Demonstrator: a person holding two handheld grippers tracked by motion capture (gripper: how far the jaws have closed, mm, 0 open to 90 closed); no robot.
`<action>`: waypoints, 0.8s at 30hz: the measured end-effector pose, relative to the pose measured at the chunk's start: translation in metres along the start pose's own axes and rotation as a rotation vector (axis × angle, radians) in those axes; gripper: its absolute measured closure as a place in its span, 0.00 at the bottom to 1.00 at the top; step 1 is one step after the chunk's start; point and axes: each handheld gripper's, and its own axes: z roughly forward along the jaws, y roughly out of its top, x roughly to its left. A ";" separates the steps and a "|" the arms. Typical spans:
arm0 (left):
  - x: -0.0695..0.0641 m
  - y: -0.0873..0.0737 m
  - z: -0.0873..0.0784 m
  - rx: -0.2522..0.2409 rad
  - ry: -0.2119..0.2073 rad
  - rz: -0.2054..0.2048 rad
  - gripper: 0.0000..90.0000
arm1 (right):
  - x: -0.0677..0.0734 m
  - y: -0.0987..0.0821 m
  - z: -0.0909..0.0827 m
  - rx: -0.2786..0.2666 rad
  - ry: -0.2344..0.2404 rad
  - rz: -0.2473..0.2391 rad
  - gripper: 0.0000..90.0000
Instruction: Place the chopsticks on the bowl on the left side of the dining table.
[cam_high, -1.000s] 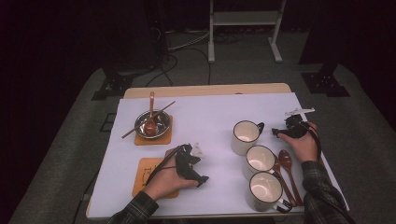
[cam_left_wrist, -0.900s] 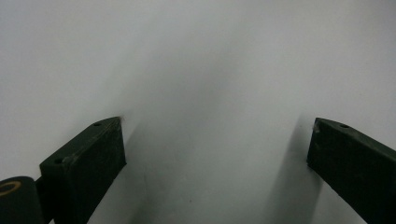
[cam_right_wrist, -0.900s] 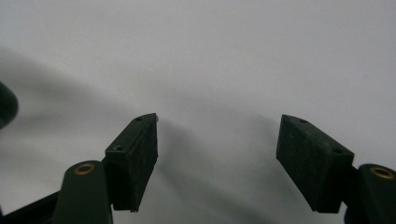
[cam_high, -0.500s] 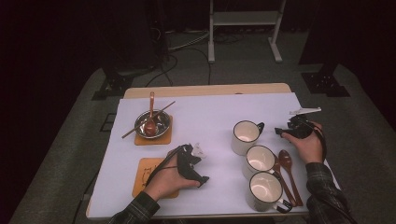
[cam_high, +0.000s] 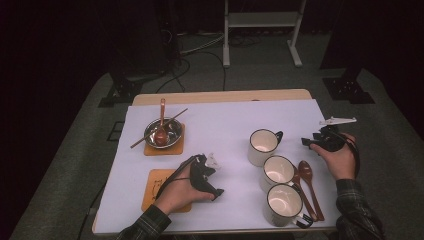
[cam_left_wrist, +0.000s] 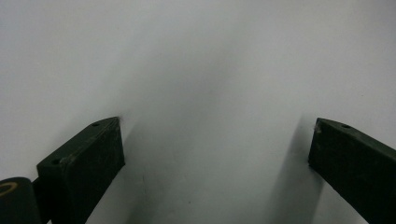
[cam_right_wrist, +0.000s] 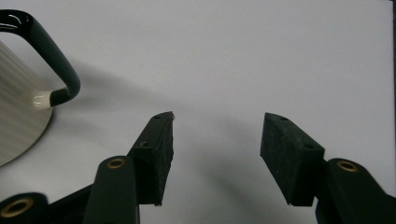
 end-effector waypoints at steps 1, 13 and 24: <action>0.000 0.000 0.000 0.000 0.000 -0.001 0.02 | -0.001 -0.001 -0.002 0.000 -0.001 0.001 0.50; 0.000 0.000 0.000 0.001 0.000 -0.006 0.02 | -0.015 -0.015 -0.022 0.001 -0.026 0.016 0.64; 0.000 0.001 0.000 0.003 0.002 -0.006 0.02 | -0.027 -0.032 -0.030 0.054 -0.063 0.037 0.75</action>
